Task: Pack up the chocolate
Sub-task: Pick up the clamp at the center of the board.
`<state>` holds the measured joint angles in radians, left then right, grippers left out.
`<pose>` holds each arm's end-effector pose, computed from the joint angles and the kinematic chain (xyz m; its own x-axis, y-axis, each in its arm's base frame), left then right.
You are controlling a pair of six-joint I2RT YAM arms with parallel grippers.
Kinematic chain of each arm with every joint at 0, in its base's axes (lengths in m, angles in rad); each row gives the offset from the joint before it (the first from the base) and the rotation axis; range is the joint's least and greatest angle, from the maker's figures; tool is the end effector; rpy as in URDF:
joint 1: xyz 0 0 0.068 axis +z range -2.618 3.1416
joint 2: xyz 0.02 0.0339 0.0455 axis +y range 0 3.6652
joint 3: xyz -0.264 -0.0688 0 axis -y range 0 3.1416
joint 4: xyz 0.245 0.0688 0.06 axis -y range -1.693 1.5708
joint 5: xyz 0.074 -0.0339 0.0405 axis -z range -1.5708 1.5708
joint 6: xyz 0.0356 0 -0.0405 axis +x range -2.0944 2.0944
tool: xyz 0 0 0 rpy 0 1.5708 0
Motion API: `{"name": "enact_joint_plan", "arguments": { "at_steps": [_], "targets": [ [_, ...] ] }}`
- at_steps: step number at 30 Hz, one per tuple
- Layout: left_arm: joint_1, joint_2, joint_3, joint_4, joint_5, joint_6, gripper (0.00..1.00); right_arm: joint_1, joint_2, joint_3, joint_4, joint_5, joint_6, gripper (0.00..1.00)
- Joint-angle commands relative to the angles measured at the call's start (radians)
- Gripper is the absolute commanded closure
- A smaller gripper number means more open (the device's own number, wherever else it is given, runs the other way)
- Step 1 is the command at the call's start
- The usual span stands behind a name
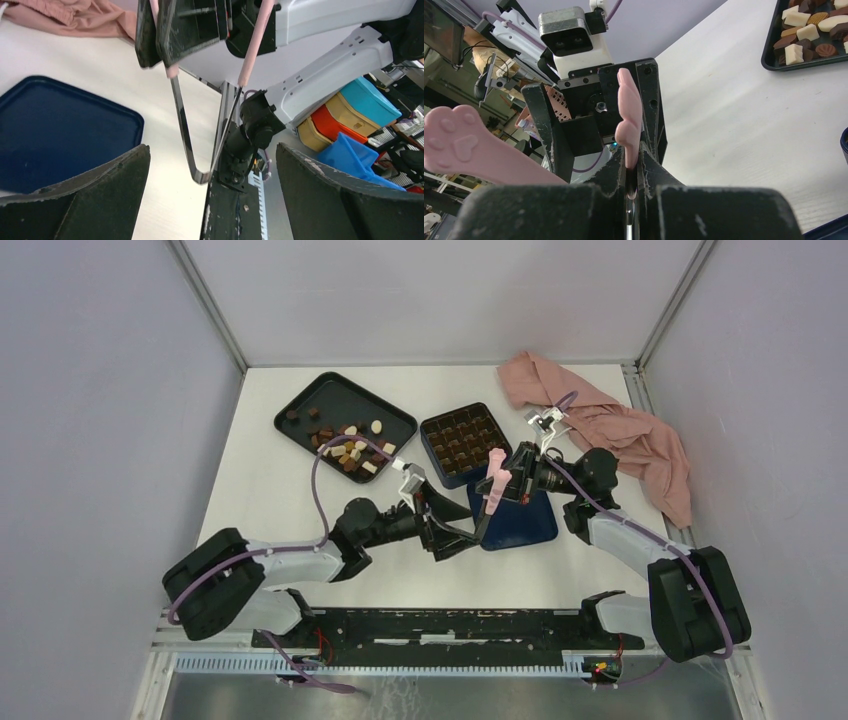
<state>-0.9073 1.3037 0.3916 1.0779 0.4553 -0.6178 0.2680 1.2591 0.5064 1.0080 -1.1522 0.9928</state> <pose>0.1430 -0.2084 0.2286 -0.4817 -0.2285 -0.8460 0.8534 0.0970 -0.5121 0.2271 0.0961 0.2634 -0.6711 0.1688 -0.7219 -0.7285 0.0302 0.6844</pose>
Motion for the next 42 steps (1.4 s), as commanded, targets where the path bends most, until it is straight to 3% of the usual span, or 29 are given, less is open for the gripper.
{"name": "enact_joint_plan", "arguments": {
  "at_steps": [1, 15, 20, 25, 42],
  "targets": [
    [0.001, 0.070, 0.075, 0.169, 0.014, -0.039, 0.00, -0.004, -0.031, 0.041, 0.024, -0.018, -0.003, 1.00],
    [-0.005, 0.296, 0.123, 0.495, -0.007, -0.174, 0.14, -0.004, -0.033, 0.040, 0.106, -0.014, 0.087, 1.00],
    [-0.046, 0.343, 0.140, 0.551, -0.060, -0.160, 0.17, -0.003, -0.022, 0.037, 0.110, -0.002, 0.091, 1.00],
    [-0.075, 0.402, 0.144, 0.658, -0.113, -0.161, 0.26, 0.000, -0.025, 0.024, 0.116, 0.007, 0.090, 1.00],
    [-0.076, 0.331, 0.174, 0.660, -0.136, -0.144, 0.29, 0.017, -0.001, 0.014, 0.106, 0.010, 0.063, 1.00]
  ]
}}
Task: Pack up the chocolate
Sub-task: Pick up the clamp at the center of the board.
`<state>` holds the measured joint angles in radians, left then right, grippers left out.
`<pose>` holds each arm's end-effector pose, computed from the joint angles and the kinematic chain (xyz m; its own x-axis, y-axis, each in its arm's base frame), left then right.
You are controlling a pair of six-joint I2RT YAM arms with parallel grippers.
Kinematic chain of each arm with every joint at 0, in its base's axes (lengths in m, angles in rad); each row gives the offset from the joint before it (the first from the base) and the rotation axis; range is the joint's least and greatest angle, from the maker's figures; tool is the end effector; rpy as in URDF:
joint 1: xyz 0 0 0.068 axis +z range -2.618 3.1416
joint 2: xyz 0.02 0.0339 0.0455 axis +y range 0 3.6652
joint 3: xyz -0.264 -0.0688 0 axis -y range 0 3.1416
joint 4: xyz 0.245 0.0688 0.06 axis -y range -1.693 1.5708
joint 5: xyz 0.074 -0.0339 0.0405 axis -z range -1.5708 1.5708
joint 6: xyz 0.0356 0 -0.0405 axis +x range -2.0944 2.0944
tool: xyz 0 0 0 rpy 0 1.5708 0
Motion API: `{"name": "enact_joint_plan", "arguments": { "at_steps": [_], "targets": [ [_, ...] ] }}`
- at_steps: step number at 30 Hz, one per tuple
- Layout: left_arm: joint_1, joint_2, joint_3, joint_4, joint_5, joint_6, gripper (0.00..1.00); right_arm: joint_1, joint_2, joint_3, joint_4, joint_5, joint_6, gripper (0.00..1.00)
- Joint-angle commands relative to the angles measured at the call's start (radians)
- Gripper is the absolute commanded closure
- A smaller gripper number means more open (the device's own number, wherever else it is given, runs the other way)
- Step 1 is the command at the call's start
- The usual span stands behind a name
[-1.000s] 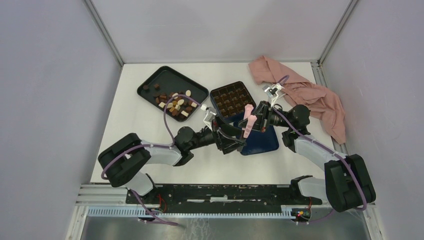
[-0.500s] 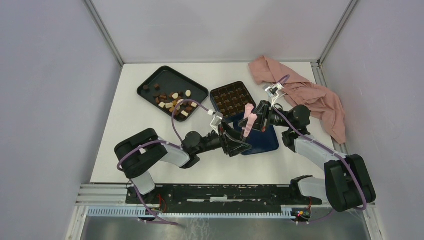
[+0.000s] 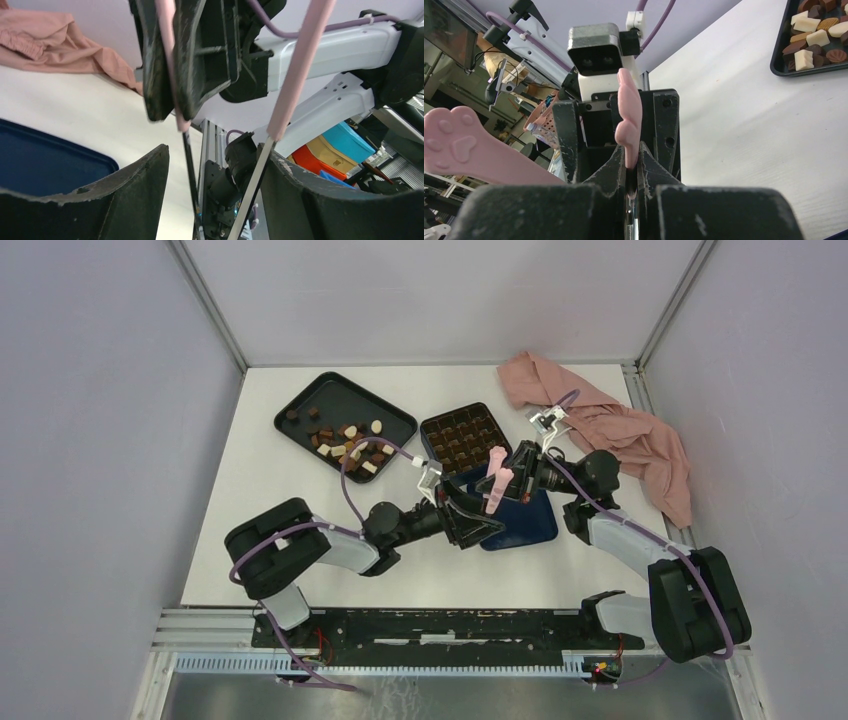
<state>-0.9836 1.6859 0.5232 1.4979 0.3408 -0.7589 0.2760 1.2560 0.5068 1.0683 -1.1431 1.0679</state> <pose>0.1586 -0.2598 0.2101 -0.5280 -0.3772 -0.7609 0.8216 -0.0002 -0.5700 0.2248 0.0973 0.2694 -0.6819 0.1846 -0.7077 -0.7196 0.0040 0.6944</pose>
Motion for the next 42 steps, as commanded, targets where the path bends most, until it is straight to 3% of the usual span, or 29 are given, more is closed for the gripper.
{"name": "enact_joint_plan", "arguments": {
  "at_steps": [1, 11, 32, 42],
  "targets": [
    [0.000, -0.055, 0.043, 0.240, -0.020, -0.004, 0.29, 0.009, 0.002, 0.013, 0.044, 0.000, -0.013, 1.00],
    [0.001, -0.056, 0.043, 0.240, -0.011, -0.016, 0.35, 0.014, 0.000, 0.016, 0.042, -0.003, -0.016, 1.00],
    [-0.001, -0.056, 0.000, 0.240, 0.039, 0.019, 0.30, 0.013, -0.009, 0.020, 0.036, -0.007, -0.014, 1.00],
    [0.000, -0.069, 0.021, 0.240, 0.020, 0.010, 0.41, 0.013, -0.004, 0.020, 0.036, -0.006, -0.013, 0.99]
  ]
}}
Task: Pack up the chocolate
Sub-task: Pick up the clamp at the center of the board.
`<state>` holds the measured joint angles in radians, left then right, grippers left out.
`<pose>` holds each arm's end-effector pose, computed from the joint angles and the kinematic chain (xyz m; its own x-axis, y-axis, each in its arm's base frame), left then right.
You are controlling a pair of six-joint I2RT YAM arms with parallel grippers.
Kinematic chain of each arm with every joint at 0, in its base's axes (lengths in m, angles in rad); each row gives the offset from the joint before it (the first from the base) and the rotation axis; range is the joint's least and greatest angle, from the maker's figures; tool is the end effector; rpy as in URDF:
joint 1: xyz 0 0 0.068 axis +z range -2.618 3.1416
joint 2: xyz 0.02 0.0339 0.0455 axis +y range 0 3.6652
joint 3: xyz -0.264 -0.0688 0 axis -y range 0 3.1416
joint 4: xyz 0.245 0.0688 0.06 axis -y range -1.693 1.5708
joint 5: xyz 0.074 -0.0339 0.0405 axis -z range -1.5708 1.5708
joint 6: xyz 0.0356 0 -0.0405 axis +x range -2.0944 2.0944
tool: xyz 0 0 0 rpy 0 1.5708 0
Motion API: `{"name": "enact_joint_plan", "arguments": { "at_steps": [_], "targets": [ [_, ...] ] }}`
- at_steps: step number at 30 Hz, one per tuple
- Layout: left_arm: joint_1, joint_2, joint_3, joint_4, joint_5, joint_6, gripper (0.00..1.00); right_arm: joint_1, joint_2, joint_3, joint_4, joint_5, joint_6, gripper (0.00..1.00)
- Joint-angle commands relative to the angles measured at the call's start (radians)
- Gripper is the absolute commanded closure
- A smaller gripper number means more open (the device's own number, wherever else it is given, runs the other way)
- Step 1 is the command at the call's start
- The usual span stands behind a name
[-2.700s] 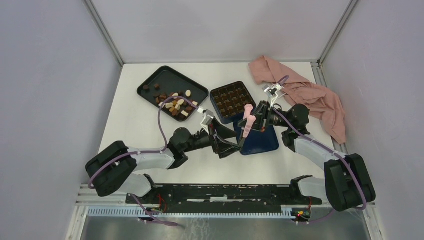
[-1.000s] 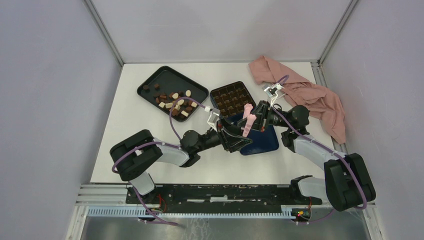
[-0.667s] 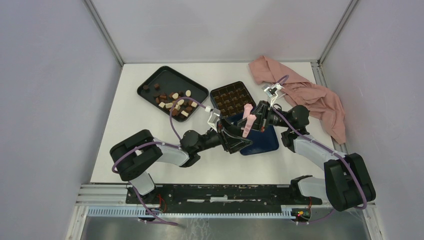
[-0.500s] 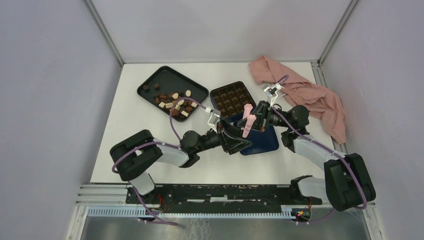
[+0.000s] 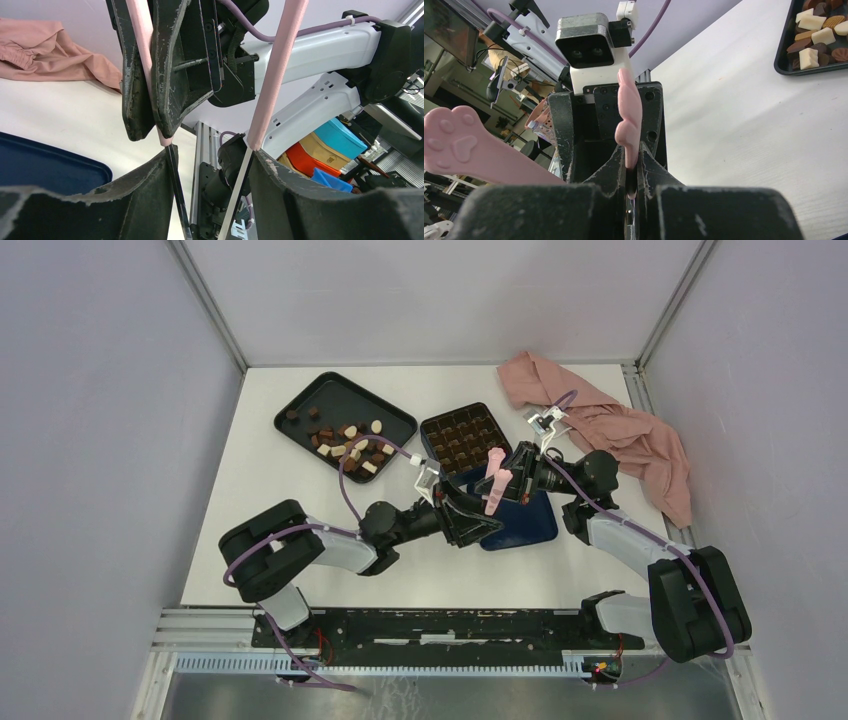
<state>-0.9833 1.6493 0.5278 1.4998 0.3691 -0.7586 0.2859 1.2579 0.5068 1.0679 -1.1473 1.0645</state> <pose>0.1560 -0.2575 0.2217 -0.5133 -0.3868 -0.7661 0.8391 -0.0388 -0.5426 0.2240 0.0997 0.2690 -0.6833 0.1737 -0.7092 -0.7206 -0.0041 0.6933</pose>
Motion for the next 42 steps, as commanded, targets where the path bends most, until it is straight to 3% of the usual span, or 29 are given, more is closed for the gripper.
{"name": "enact_joint_plan", "arguments": {
  "at_steps": [1, 17, 30, 33, 42],
  "targets": [
    [-0.001, -0.030, 0.018, 0.238, -0.010, 0.007, 0.42, 0.003, -0.005, 0.020, 0.037, -0.002, -0.011, 0.99],
    [-0.002, -0.028, 0.041, 0.238, -0.014, -0.012, 0.39, 0.004, 0.000, 0.018, 0.033, -0.001, -0.015, 0.97],
    [0.000, -0.032, 0.022, 0.239, -0.002, -0.019, 0.52, 0.003, -0.004, 0.028, 0.002, -0.009, -0.042, 0.93],
    [0.002, -0.048, 0.001, 0.238, -0.009, -0.024, 0.52, -0.001, -0.013, 0.039, -0.057, -0.012, -0.101, 0.89],
    [0.017, -0.074, -0.039, 0.238, -0.005, -0.099, 0.53, -0.016, -0.061, 0.061, -0.150, -0.043, -0.265, 0.56]
  ]
}}
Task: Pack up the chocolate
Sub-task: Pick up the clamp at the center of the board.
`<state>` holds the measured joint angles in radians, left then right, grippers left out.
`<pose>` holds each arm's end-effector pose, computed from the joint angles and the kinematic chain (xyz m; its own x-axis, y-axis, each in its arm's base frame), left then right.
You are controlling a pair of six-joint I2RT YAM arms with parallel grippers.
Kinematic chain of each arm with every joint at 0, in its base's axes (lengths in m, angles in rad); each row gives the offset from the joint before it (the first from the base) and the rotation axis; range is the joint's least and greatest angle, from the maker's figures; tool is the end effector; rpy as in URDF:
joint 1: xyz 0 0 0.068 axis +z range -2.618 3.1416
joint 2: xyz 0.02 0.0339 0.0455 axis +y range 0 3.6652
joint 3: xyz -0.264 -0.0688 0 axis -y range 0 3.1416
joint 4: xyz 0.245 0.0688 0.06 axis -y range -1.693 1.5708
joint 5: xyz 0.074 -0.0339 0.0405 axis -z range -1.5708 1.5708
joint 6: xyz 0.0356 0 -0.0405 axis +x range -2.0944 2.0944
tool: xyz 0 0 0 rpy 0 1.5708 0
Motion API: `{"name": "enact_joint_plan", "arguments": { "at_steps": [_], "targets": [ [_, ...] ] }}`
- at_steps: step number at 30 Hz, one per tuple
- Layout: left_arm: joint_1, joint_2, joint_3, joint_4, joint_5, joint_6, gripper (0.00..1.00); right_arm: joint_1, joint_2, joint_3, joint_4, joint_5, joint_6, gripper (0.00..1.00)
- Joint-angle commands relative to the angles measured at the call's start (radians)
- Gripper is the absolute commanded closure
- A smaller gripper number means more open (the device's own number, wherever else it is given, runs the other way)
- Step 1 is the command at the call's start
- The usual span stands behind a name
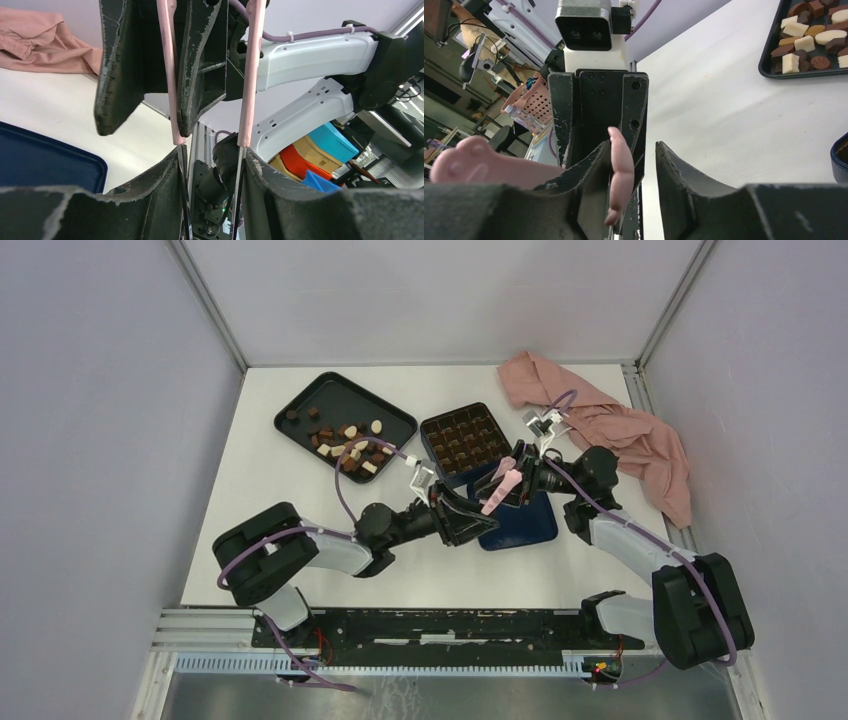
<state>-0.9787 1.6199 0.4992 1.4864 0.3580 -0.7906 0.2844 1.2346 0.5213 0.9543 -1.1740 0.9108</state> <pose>0.1536 -0.2508 0.2211 -0.5418 -0.3873 -0.7460 0.8170 -0.0342 -0.5756 0.2237 0.0996 0.2687 -0.6243 0.1356 -0.7693 -0.7745 0.0204 0.6322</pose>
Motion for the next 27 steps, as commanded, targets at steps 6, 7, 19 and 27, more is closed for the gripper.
{"name": "enact_joint_plan", "arguments": {
  "at_steps": [6, 7, 19, 27],
  "targets": [
    [0.036, -0.052, -0.027, 0.252, 0.026, -0.131, 0.54, -0.032, -0.061, 0.069, -0.133, -0.028, -0.222, 0.39],
    [0.040, -0.052, -0.029, 0.252, 0.030, -0.142, 0.54, -0.036, -0.062, 0.070, -0.136, -0.031, -0.228, 0.38],
    [0.134, -0.086, -0.074, 0.250, 0.082, -0.256, 0.55, -0.070, -0.075, 0.189, -0.581, -0.028, -0.658, 0.23],
    [0.212, -0.145, -0.088, 0.099, 0.119, -0.293, 0.56, -0.092, -0.122, 0.271, -0.895, 0.061, -1.039, 0.22]
  ]
}}
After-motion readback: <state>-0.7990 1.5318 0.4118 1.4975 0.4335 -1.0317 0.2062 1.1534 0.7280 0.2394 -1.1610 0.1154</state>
